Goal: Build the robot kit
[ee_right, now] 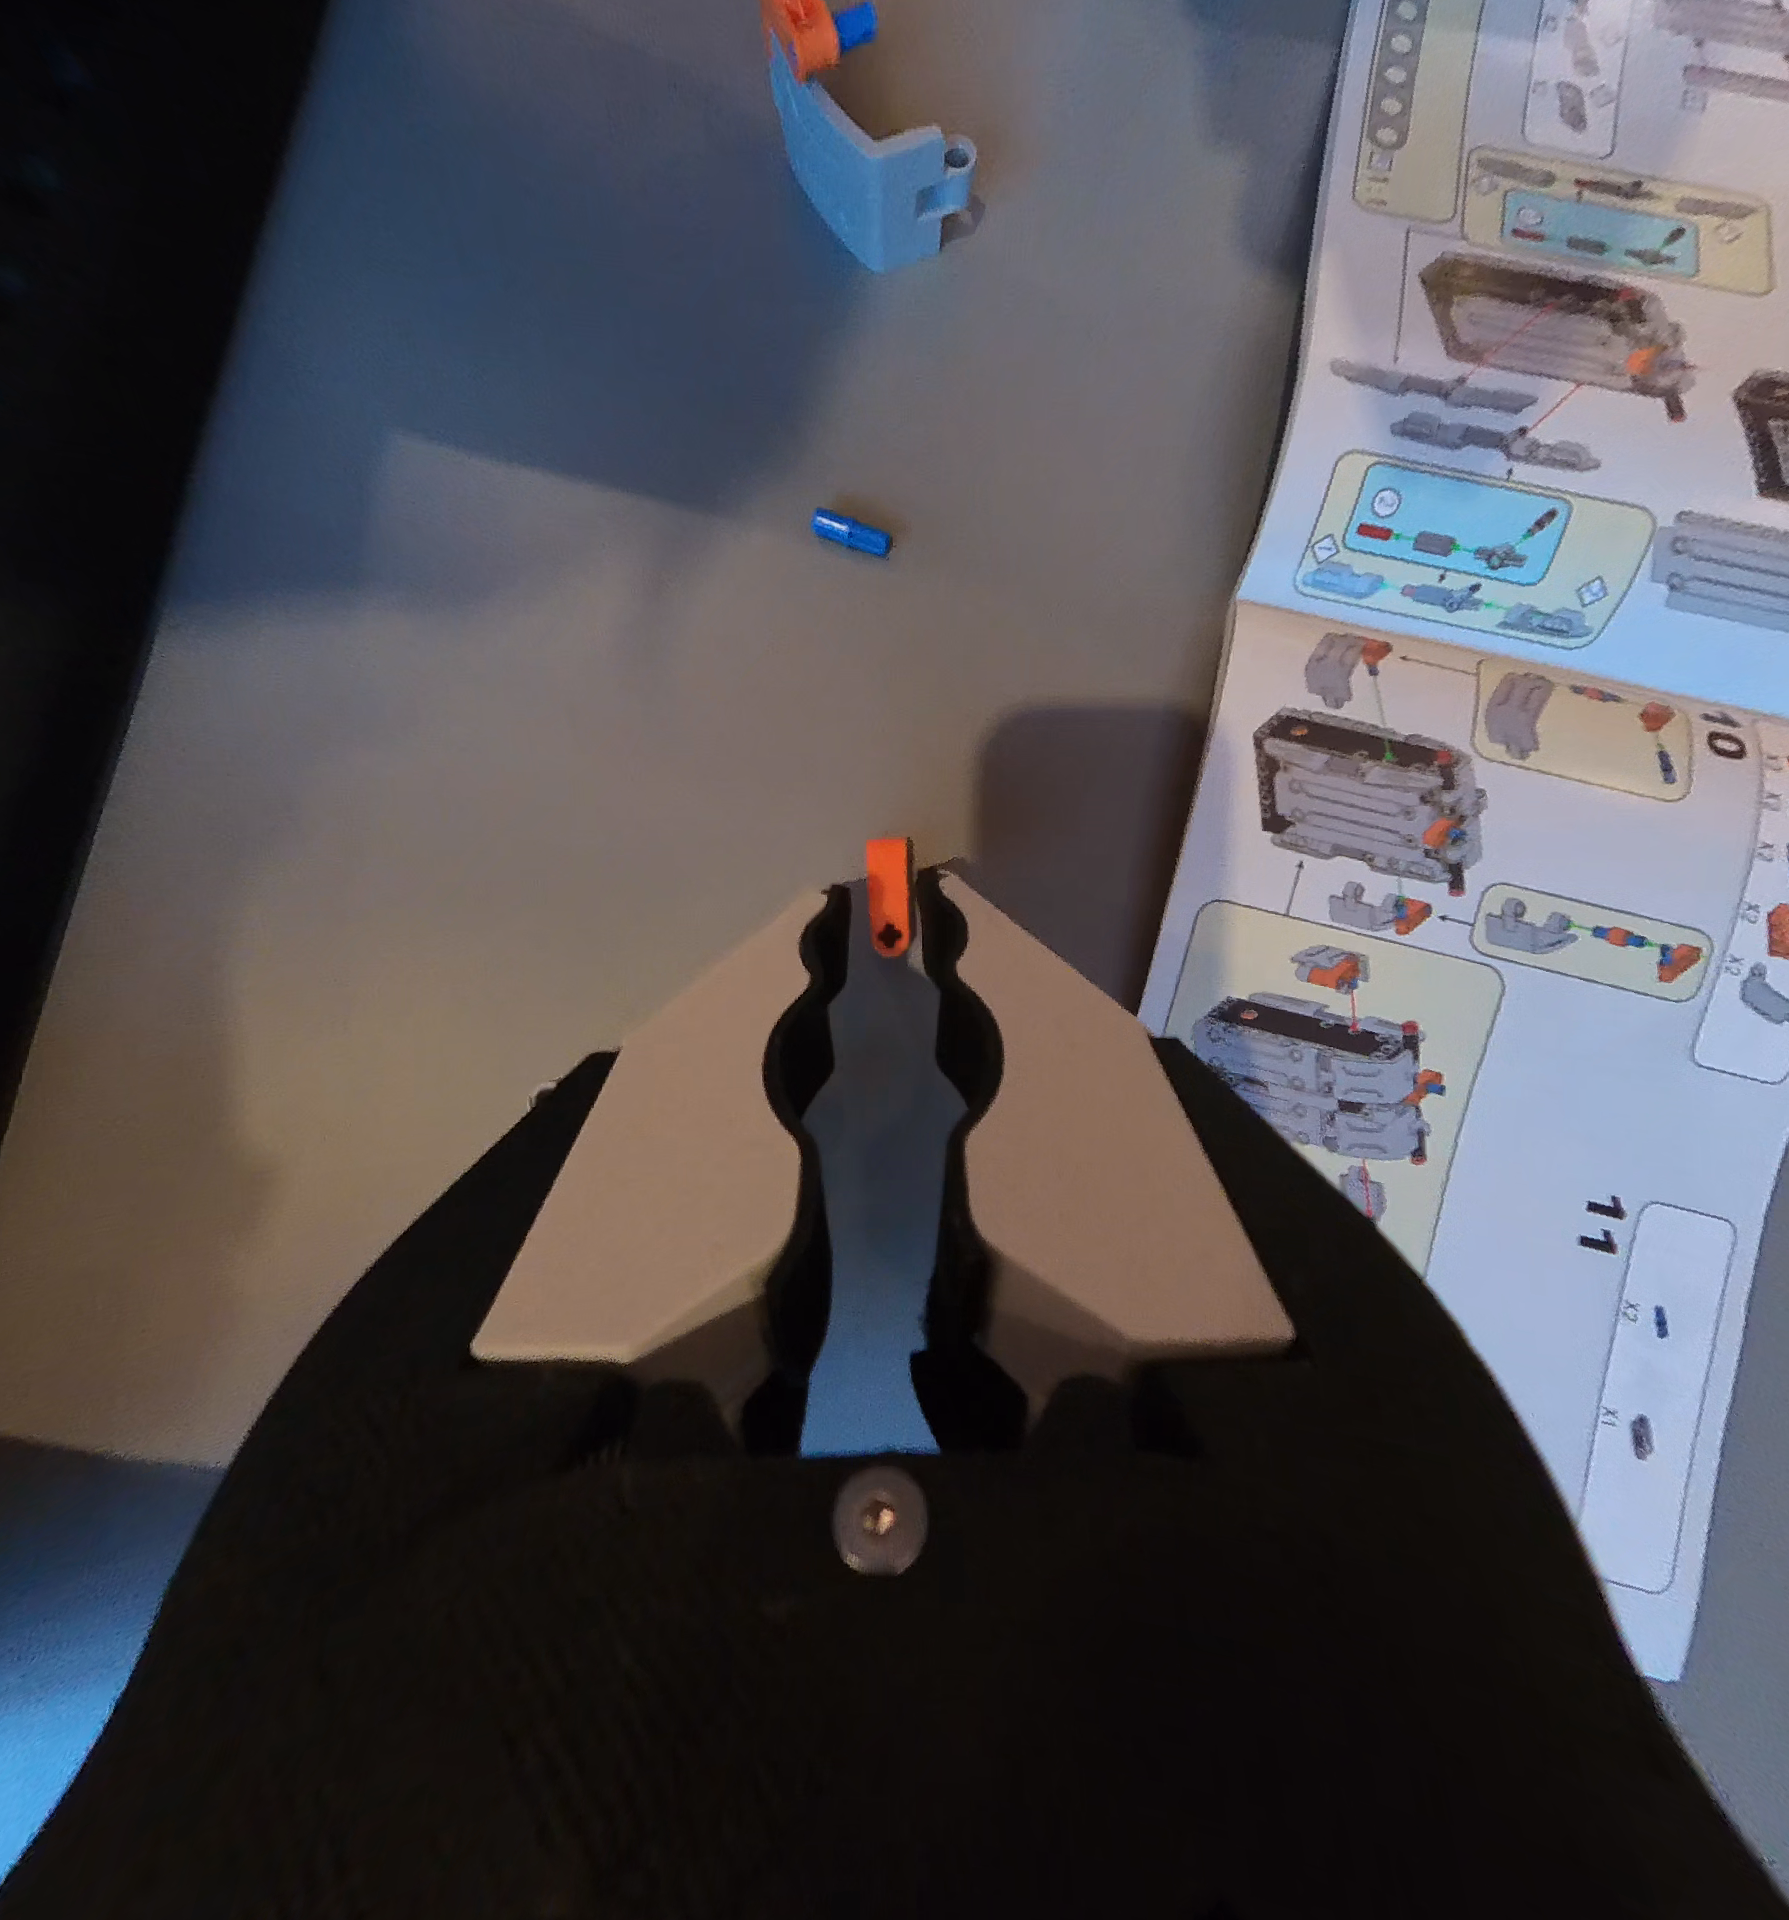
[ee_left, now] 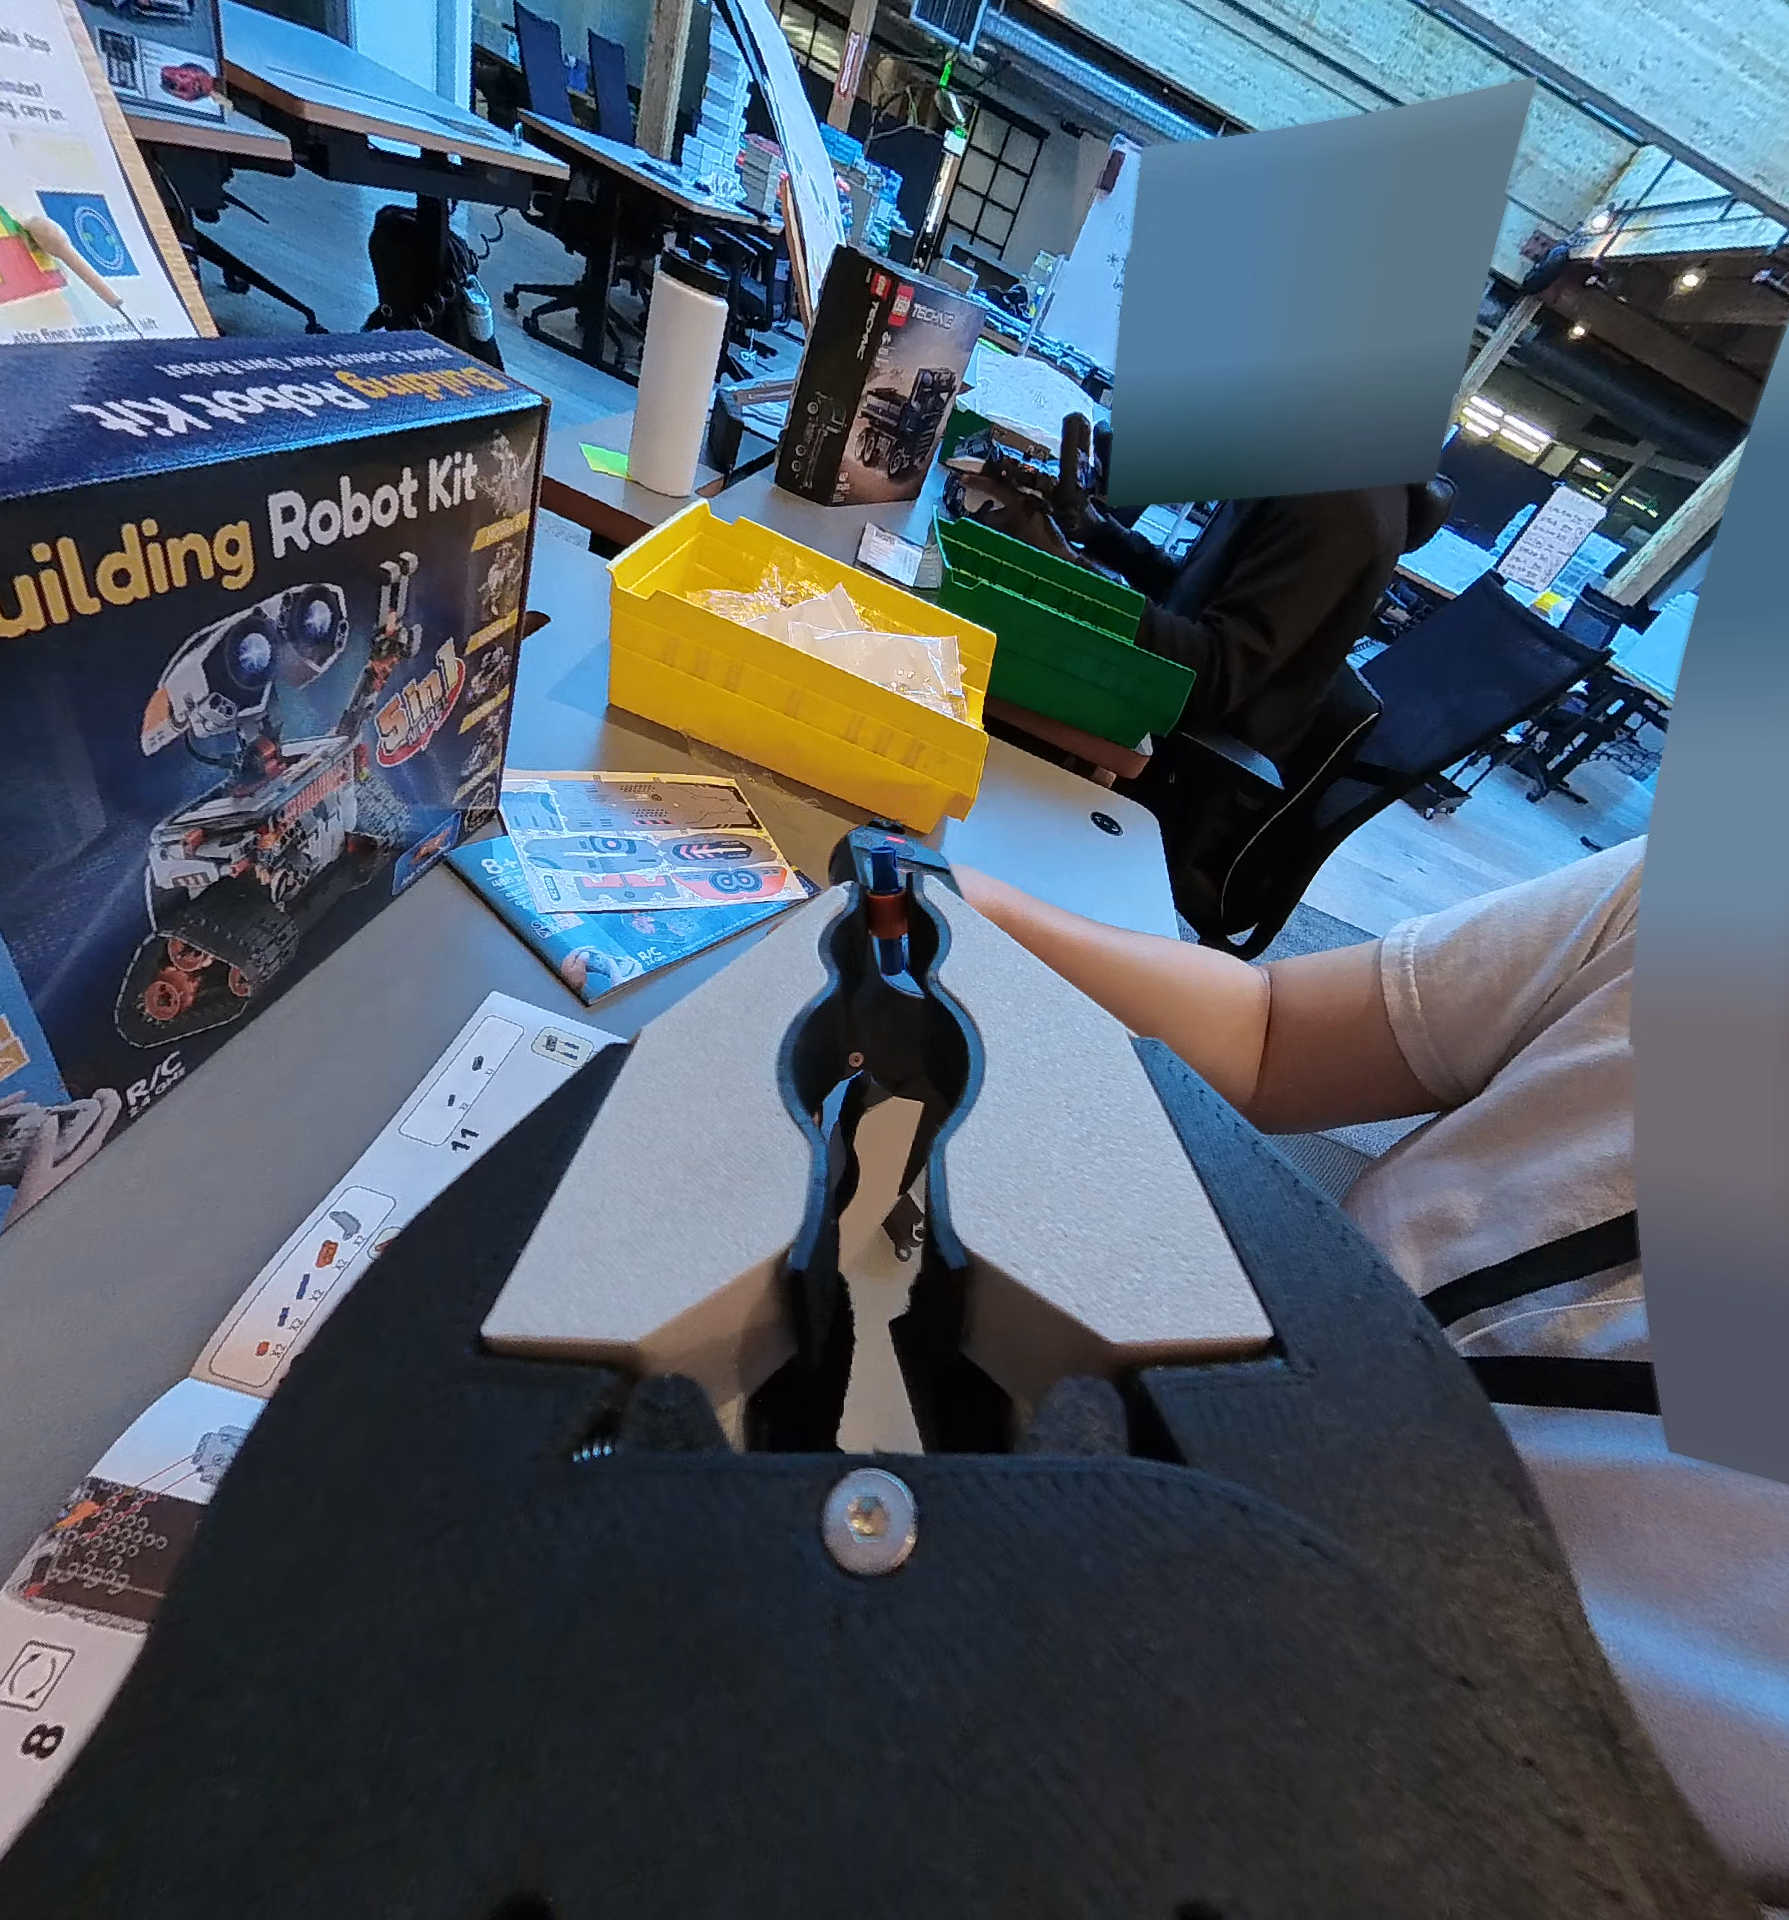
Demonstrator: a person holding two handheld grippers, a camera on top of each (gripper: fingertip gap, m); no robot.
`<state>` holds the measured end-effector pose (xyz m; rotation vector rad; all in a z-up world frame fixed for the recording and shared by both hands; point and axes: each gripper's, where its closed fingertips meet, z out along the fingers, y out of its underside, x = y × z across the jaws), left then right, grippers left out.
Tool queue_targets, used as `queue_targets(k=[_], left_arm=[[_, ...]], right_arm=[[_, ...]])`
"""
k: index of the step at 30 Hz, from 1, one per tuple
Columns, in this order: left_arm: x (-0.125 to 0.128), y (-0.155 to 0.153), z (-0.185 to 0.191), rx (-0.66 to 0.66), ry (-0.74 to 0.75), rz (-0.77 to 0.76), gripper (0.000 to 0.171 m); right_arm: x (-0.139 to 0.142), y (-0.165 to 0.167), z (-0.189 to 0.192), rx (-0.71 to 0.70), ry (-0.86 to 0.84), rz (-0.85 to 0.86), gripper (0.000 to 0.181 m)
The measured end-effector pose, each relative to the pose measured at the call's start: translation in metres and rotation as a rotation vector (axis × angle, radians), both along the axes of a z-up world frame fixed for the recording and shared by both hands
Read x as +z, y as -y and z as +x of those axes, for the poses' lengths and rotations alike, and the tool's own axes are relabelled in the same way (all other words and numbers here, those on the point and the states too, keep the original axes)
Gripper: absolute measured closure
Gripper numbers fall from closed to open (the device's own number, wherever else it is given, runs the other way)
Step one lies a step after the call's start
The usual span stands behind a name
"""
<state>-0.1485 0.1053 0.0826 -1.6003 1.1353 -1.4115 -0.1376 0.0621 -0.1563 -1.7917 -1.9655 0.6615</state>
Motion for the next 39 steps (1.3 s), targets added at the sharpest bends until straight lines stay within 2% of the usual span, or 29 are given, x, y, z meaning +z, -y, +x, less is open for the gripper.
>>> queue_targets(k=[4,8,12,15,17,20,30,34,36,39], left_arm=[[-0.002,-0.001,-0.001,0.001,-0.003,-0.009,0.167],[-0.018,-0.007,0.000,0.022,-0.074,-0.064,0.167],[-0.056,-0.018,-0.001,0.085,-0.244,-0.195,0.167],[-0.101,-0.038,-0.013,0.213,-0.446,-0.308,0.167],[-0.113,-0.045,-0.016,0.241,-0.476,-0.343,0.167],[-0.109,-0.042,-0.012,0.212,-0.444,-0.345,0.167],[-0.094,-0.048,-0.011,0.234,-0.370,-0.310,0.167],[-0.089,-0.049,-0.008,0.232,-0.345,-0.293,0.167],[-0.089,-0.050,-0.008,0.233,-0.348,-0.277,0.166],[-0.087,-0.053,-0.005,0.229,-0.345,-0.224,0.166]], right_arm=[[-0.003,-0.002,0.000,-0.009,-0.004,-0.010,0.169],[-0.008,-0.001,0.001,-0.009,0.012,-0.022,0.174],[-0.008,-0.003,0.004,-0.025,0.013,-0.038,0.175],[-0.005,-0.006,0.008,-0.038,0.004,-0.030,0.175],[0.001,-0.007,0.009,-0.047,-0.021,-0.029,0.175],[0.008,-0.009,0.009,-0.056,-0.052,-0.023,0.175],[0.019,-0.021,0.013,-0.110,-0.091,0.018,0.175],[0.023,-0.033,0.018,-0.176,-0.080,0.063,0.175],[0.032,-0.048,0.022,-0.238,-0.097,0.127,0.175],[0.061,-0.071,0.029,-0.356,-0.167,0.231,0.175]])
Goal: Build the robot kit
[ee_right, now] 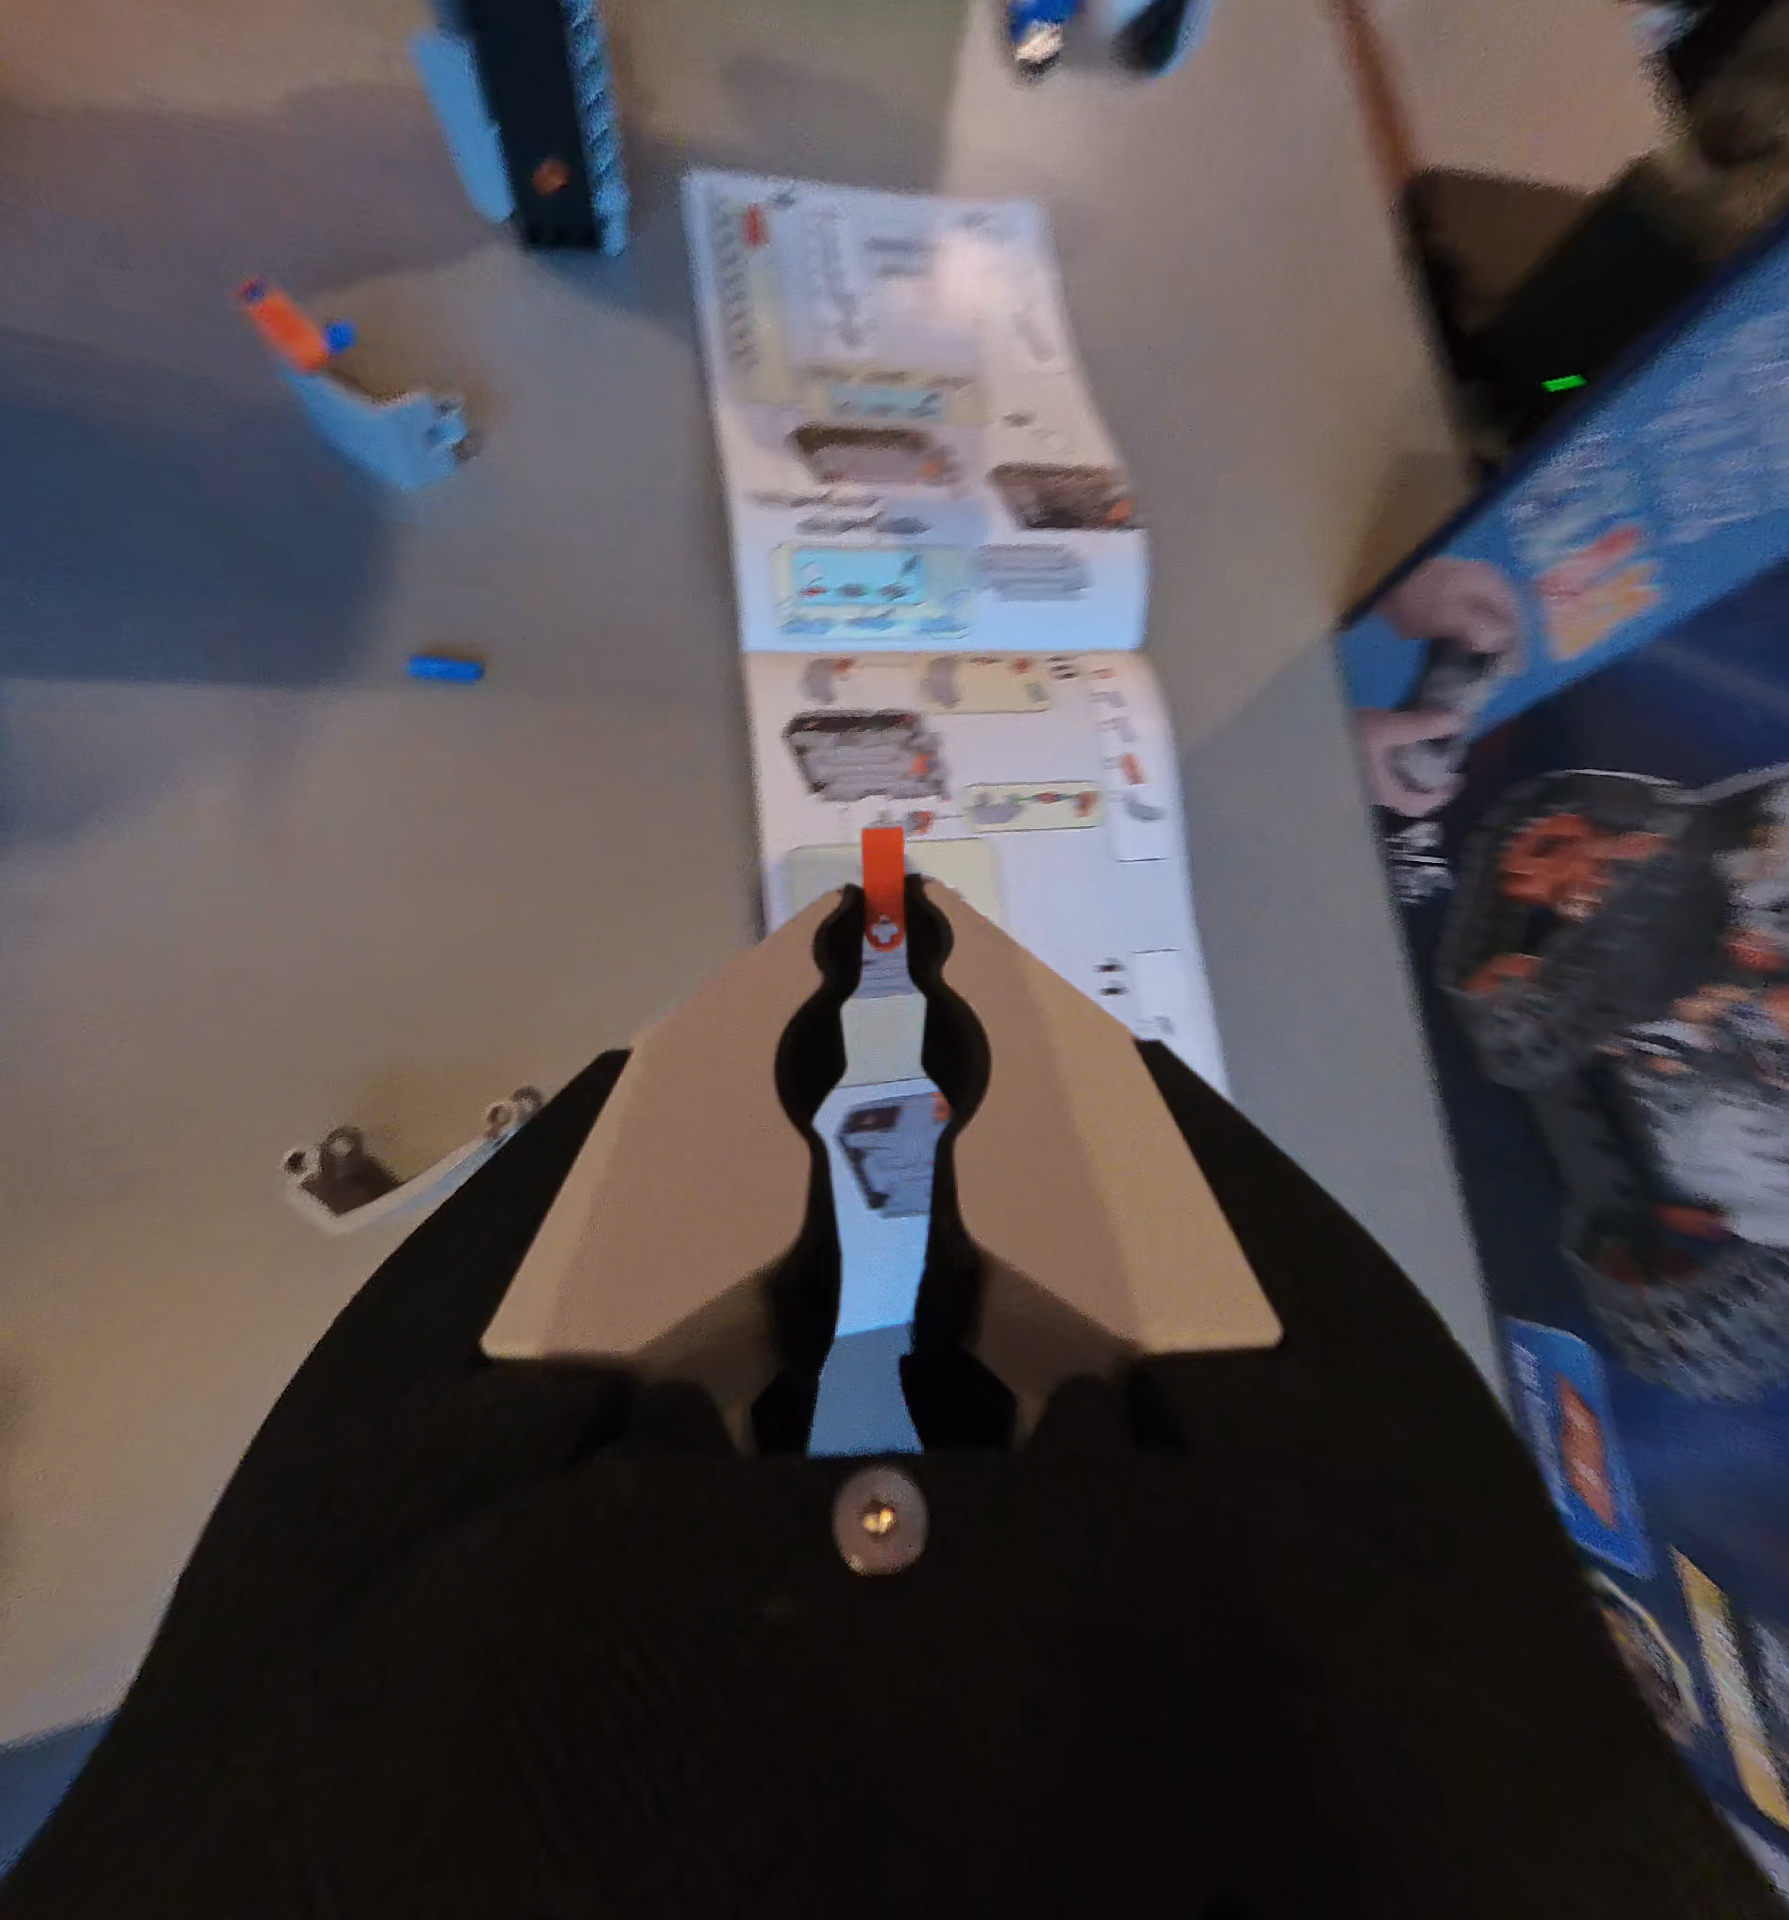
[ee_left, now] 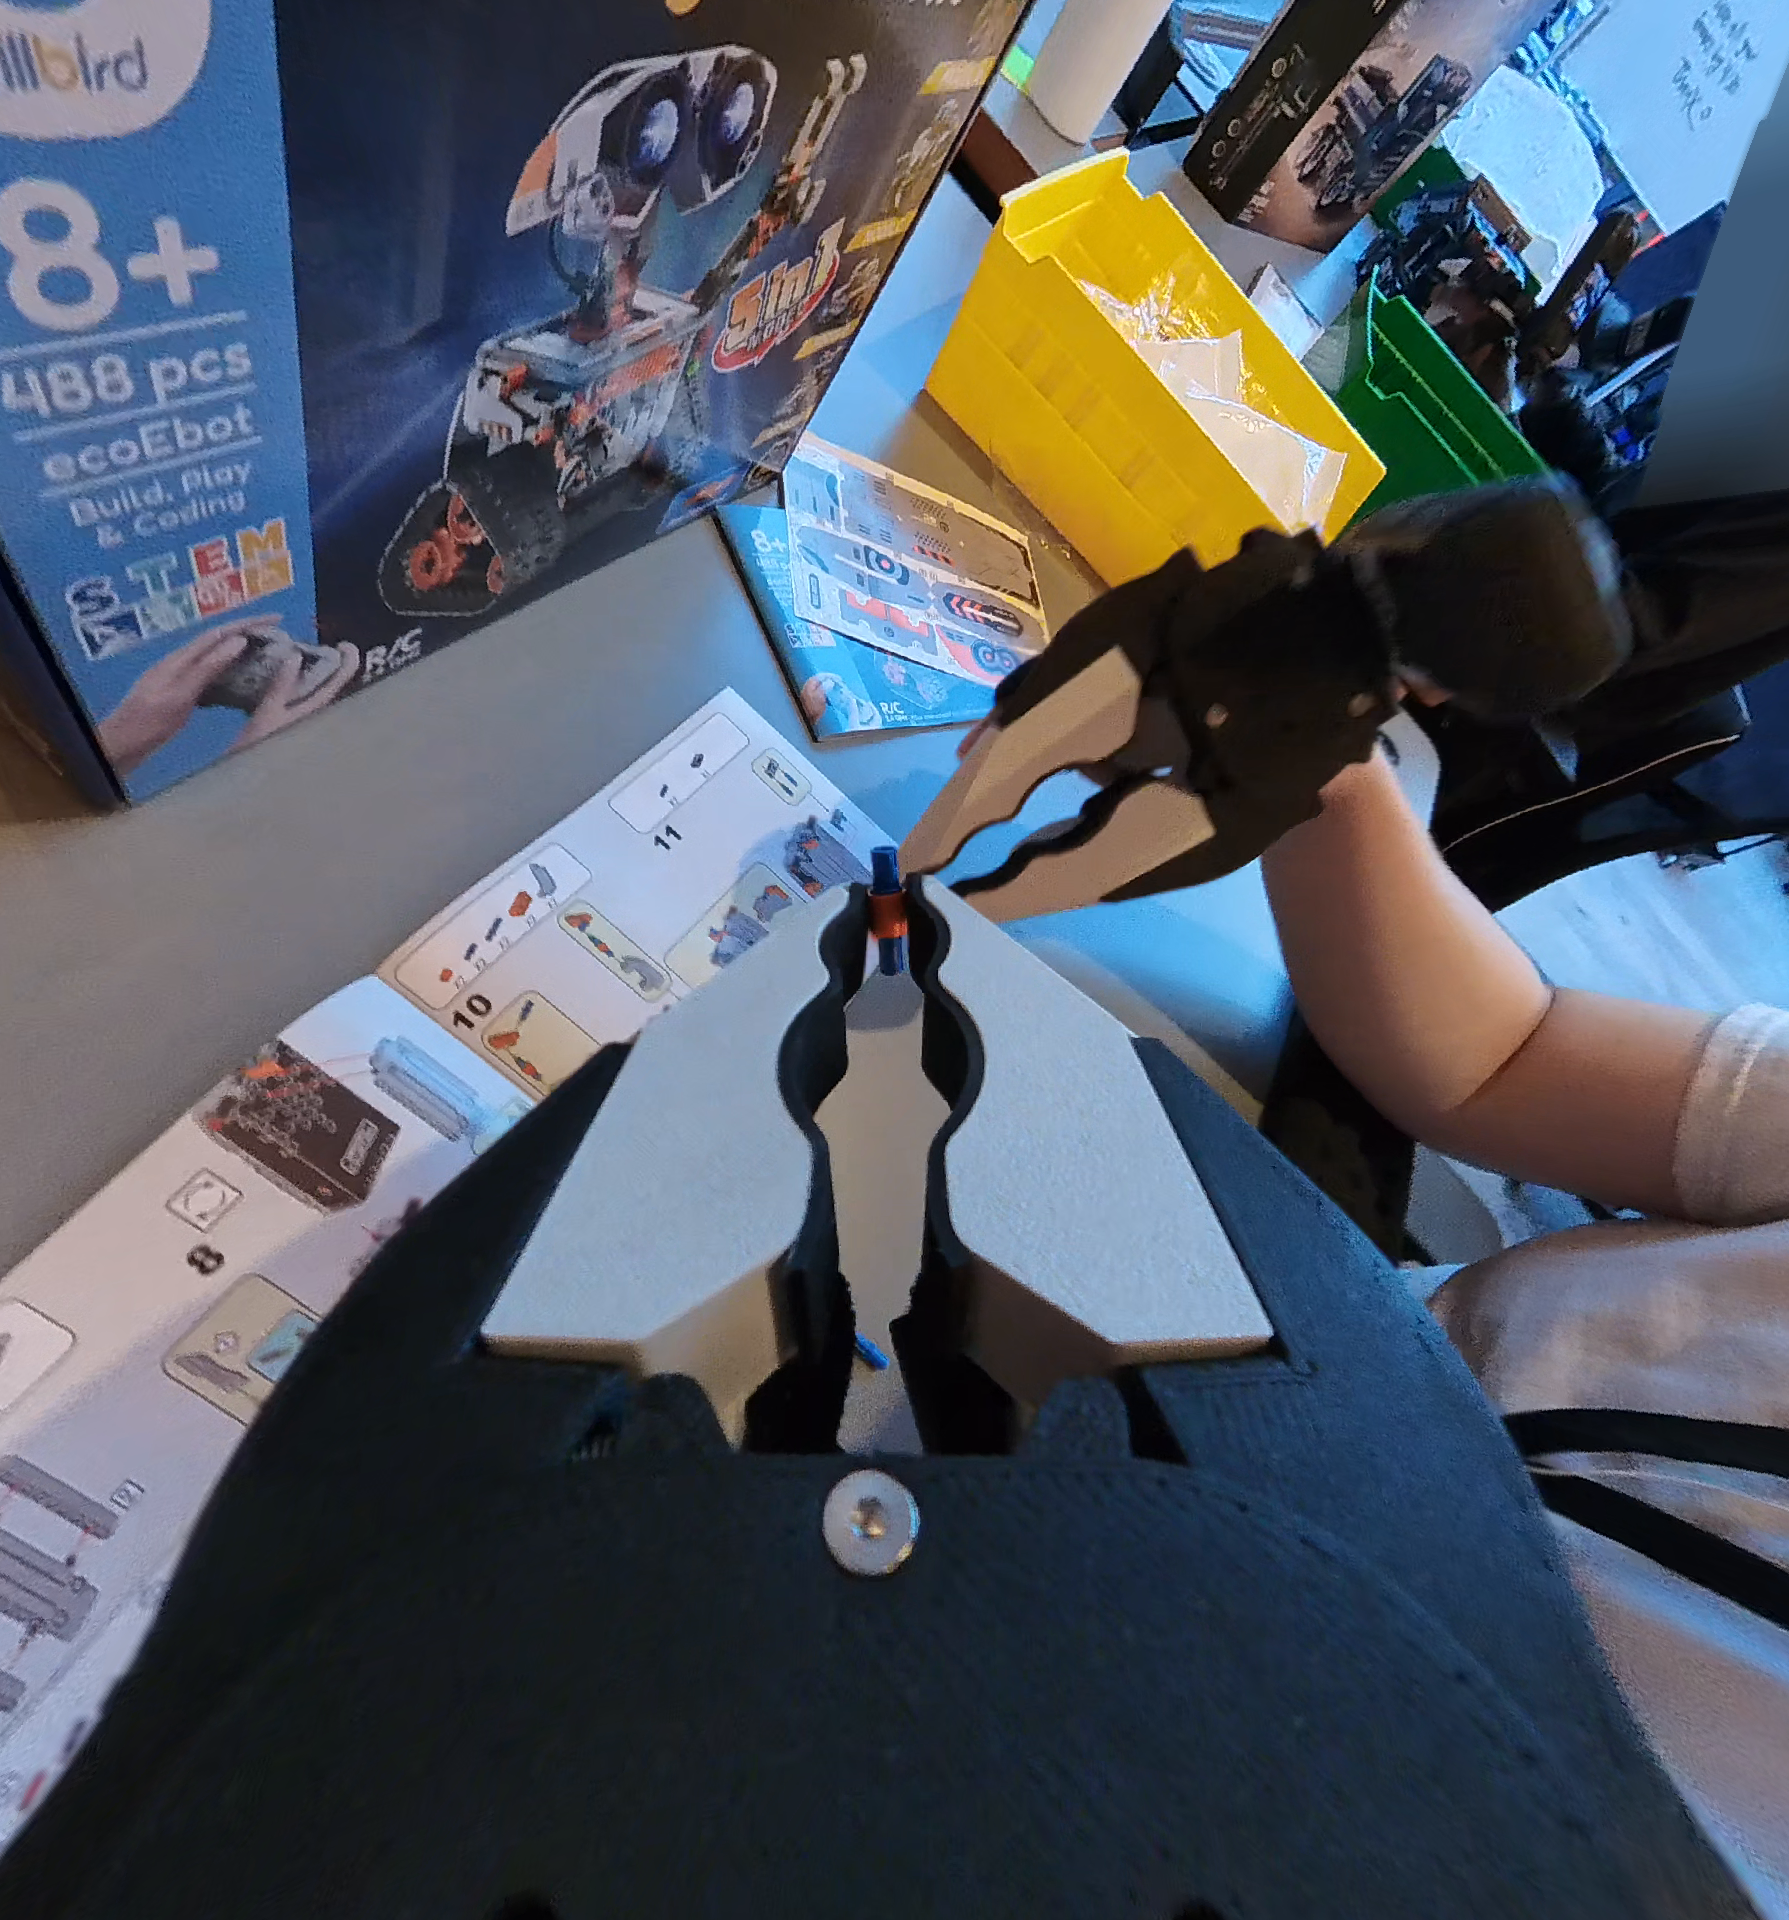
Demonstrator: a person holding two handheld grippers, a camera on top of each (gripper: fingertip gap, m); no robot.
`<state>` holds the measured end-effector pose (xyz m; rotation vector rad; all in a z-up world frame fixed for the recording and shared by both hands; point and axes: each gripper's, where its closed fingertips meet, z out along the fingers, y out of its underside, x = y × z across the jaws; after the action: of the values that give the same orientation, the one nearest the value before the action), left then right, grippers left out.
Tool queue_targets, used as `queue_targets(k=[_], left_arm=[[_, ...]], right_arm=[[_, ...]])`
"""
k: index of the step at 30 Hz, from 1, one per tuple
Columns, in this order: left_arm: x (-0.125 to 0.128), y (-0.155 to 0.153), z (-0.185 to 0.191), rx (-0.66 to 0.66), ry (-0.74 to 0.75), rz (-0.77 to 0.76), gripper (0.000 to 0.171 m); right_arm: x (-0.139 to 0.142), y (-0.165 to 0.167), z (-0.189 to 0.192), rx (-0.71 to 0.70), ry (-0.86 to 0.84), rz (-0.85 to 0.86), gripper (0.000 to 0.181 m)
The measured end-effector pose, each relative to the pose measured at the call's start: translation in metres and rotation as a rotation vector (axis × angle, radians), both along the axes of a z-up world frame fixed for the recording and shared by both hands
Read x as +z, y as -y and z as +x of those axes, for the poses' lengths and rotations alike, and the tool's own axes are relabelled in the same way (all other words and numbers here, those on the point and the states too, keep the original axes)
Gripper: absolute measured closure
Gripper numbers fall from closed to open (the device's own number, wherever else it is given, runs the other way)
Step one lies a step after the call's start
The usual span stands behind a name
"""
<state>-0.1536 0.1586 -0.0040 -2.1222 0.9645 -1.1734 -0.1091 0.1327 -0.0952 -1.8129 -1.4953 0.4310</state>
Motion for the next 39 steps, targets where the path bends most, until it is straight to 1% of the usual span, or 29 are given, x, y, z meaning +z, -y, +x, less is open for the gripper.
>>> queue_targets(k=[4,7,10,15,18,21,27,30,34,36,39], left_arm=[[0.003,-0.005,0.004,0.003,-0.003,0.078,0.167],[0.009,-0.006,0.009,-0.001,0.002,0.140,0.167],[0.011,-0.004,0.016,-0.006,0.003,0.170,0.167],[0.002,0.005,0.037,-0.063,-0.039,0.174,0.166],[0.001,0.010,0.049,-0.086,-0.029,0.165,0.167],[-0.001,0.019,0.062,-0.132,-0.030,0.164,0.166],[0.001,0.032,0.076,-0.187,-0.013,0.163,0.166],[0.002,0.036,0.078,-0.197,-0.029,0.181,0.166],[0.003,0.036,0.077,-0.195,-0.033,0.188,0.166],[0.002,0.030,0.069,-0.169,-0.062,0.203,0.167],[0.003,0.017,0.051,-0.093,-0.100,0.227,0.167]], right_arm=[[0.039,-0.018,0.016,-0.150,-0.036,0.112,0.174],[0.056,-0.021,0.026,-0.236,-0.012,0.144,0.174],[0.067,-0.020,0.029,-0.282,0.004,0.163,0.175],[0.074,-0.017,0.035,-0.339,0.065,0.182,0.175],[0.073,-0.014,0.040,-0.367,0.086,0.146,0.175],[0.076,-0.012,0.043,-0.368,0.096,0.152,0.175],[0.096,-0.004,0.037,-0.330,0.017,0.191,0.175],[0.104,0.000,0.034,-0.315,-0.016,0.196,0.175],[0.103,0.000,0.039,-0.332,0.024,0.209,0.175],[0.101,-0.001,0.041,-0.347,0.046,0.213,0.175],[0.099,-0.002,0.045,-0.365,0.069,0.207,0.174]])
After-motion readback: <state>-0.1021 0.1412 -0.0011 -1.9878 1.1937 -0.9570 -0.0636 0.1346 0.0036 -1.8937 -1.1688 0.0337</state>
